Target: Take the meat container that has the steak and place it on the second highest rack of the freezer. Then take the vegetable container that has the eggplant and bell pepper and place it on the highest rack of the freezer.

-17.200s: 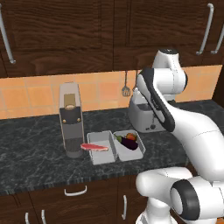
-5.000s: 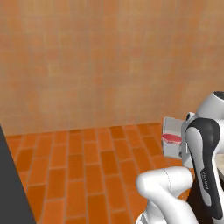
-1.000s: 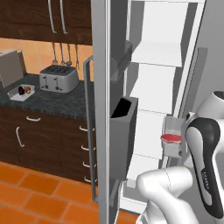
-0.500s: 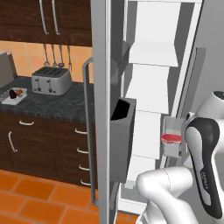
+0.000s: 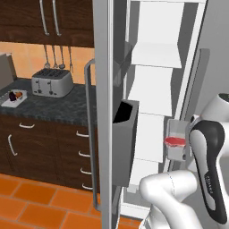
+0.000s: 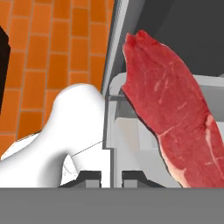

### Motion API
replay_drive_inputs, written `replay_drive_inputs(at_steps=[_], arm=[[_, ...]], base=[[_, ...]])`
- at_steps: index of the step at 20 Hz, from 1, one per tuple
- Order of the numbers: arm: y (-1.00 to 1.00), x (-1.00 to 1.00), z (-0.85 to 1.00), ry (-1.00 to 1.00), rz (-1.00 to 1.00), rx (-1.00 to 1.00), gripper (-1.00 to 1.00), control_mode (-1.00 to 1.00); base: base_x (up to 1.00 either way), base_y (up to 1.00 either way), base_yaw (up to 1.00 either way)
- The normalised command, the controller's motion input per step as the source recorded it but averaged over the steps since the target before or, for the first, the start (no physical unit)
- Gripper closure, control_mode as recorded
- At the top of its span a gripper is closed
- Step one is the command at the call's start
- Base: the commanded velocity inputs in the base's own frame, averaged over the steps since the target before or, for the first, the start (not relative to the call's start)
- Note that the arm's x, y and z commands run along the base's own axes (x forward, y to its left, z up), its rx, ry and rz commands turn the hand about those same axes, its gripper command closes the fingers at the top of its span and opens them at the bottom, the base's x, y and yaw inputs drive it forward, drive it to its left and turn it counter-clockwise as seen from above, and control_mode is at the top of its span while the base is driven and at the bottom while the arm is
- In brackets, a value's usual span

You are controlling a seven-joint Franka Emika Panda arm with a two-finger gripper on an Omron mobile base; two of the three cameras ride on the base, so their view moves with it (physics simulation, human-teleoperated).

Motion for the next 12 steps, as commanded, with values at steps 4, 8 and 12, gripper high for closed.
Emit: replay_drive_inputs(at_steps=[4,8,12], arm=[[0.00,0.00,0.00,0.00,0.00,0.00,1.00,1.00],[-0.09,0.59,0.09,0.02,0.33,0.00,1.00,-1.00],[-0.09,0.01,0.39,-0.13,0.31,0.00,1.00,-1.00]], base=[[0.00,0.00,0.00],[0.00,0.00,0.00],[0.00,0.00,0.00]])
